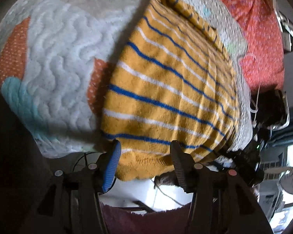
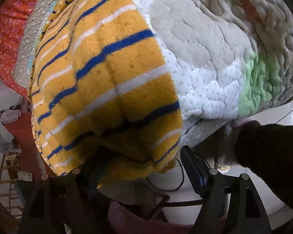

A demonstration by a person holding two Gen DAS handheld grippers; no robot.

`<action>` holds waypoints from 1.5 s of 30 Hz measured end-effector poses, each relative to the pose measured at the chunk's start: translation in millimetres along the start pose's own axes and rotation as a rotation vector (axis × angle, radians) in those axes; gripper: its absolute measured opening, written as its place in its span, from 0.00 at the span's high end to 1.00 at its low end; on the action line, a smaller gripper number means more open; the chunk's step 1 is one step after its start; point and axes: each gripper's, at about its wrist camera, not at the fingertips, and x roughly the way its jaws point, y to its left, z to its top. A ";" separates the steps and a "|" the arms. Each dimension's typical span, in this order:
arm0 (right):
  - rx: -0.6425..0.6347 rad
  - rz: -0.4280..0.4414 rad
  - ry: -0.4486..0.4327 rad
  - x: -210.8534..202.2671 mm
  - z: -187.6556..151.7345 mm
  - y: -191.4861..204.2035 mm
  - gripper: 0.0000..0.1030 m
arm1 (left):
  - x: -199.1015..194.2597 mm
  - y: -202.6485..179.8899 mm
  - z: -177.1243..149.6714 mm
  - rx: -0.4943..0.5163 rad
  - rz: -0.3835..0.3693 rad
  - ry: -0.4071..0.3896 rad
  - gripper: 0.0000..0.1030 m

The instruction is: Fold small clothes

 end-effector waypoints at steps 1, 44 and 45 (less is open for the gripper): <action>-0.007 -0.006 -0.004 -0.3 -0.5 1.6 0.23 | 5.9 -3.5 -1.6 0.016 0.007 0.024 0.49; -0.230 0.310 -0.092 -113.7 -12.3 85.6 0.92 | -8.6 -6.1 -21.4 -0.040 -0.168 0.161 0.92; -0.230 0.311 -0.092 -114.6 -12.4 85.5 0.92 | -11.9 -10.5 -20.8 -0.037 -0.174 0.172 0.95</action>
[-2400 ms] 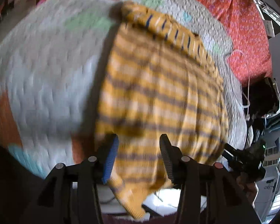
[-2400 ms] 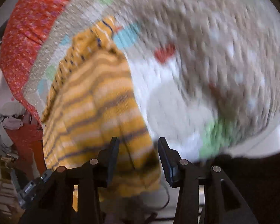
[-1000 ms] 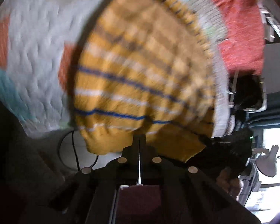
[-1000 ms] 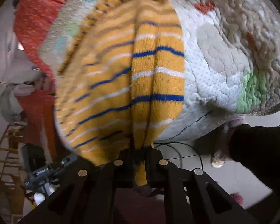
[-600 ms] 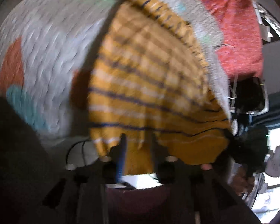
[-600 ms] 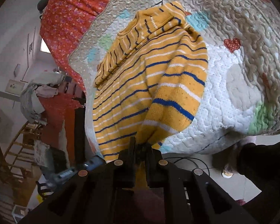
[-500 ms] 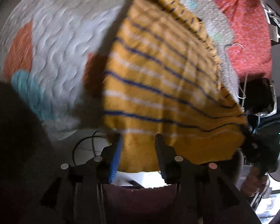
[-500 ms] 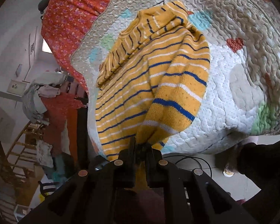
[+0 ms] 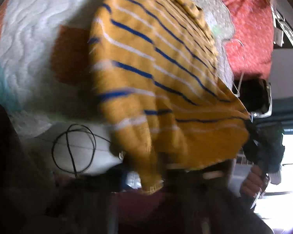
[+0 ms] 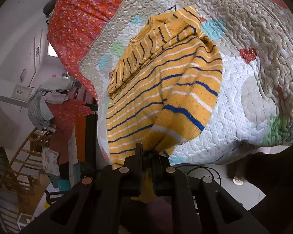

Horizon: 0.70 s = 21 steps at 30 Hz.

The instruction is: Fold small clothes

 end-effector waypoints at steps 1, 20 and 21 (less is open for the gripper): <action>-0.002 0.001 -0.003 -1.8 0.8 1.2 0.92 | -7.3 -6.7 1.1 0.010 0.000 -0.019 0.95; 0.007 -0.017 -0.178 73.7 186.7 35.7 0.92 | -15.9 -127.2 275.2 0.053 0.160 -0.298 0.95; 0.036 -0.023 -0.183 83.7 200.7 27.7 0.92 | -10.9 -125.4 286.2 0.049 0.179 -0.300 0.95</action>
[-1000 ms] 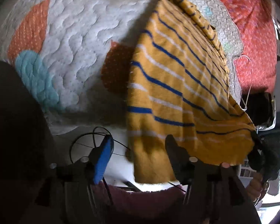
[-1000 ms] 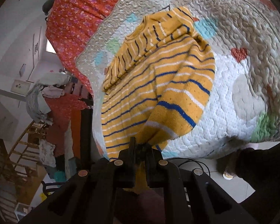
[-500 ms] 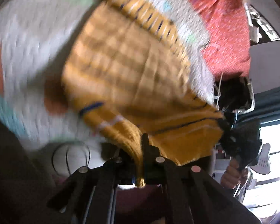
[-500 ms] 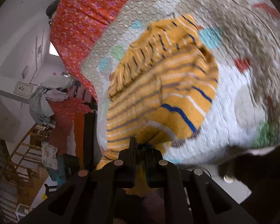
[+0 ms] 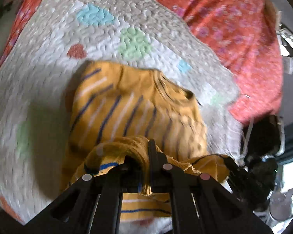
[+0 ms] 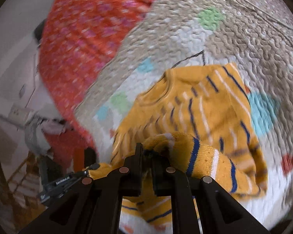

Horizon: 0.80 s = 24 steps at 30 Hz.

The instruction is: Fold small clothes

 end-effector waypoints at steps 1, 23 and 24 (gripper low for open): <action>0.017 -0.005 -0.003 6.1 6.7 -5.2 0.92 | 5.8 0.7 7.9 -0.004 0.010 0.001 0.95; -0.188 -0.177 -0.112 23.4 53.9 -18.1 0.34 | 5.7 37.4 61.3 0.033 0.103 -0.087 0.57; -0.295 -0.213 -0.087 31.0 45.8 -4.6 0.34 | 7.2 32.4 55.3 0.083 0.121 -0.086 0.57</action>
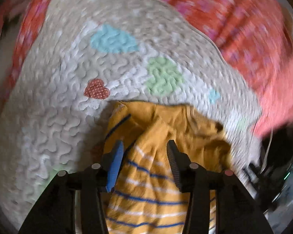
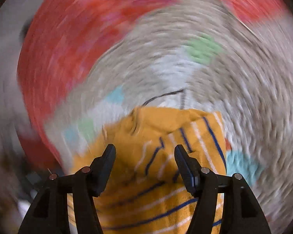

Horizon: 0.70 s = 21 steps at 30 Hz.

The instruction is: Fold small clothes

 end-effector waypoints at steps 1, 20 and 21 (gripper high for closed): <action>-0.117 -0.033 0.021 6.1 -6.8 16.6 0.34 | 1.5 -4.6 -5.8 0.040 0.008 0.006 0.57; 0.070 -0.502 0.085 51.2 9.7 -97.4 0.95 | 60.8 -19.6 -32.1 0.184 0.208 0.043 0.58; 0.088 -0.505 0.072 45.5 8.6 -104.0 0.95 | 61.3 -21.3 -30.9 0.187 0.212 0.048 0.58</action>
